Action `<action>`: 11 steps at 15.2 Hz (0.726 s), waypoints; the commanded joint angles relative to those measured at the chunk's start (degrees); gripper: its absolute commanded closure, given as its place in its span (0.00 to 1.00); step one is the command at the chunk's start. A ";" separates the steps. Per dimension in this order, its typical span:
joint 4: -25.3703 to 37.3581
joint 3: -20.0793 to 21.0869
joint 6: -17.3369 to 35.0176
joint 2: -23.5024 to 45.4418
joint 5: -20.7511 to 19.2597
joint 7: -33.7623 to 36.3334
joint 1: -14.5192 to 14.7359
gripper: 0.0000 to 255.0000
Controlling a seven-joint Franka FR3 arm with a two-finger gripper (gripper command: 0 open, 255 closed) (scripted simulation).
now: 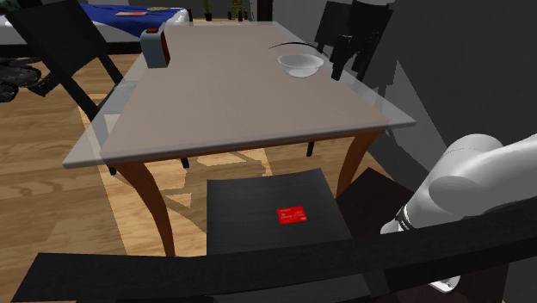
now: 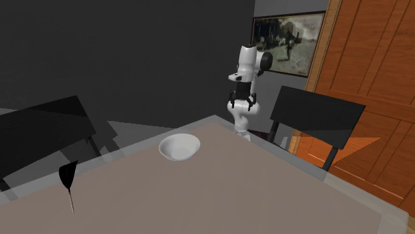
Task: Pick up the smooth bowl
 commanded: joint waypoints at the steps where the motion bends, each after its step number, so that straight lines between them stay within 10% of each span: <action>1: 0.00 0.00 0.00 0.00 0.00 0.00 0.00 0.00; 11: 11.64 2.98 7.75 21.58 -10.75 1.23 -4.08 0.00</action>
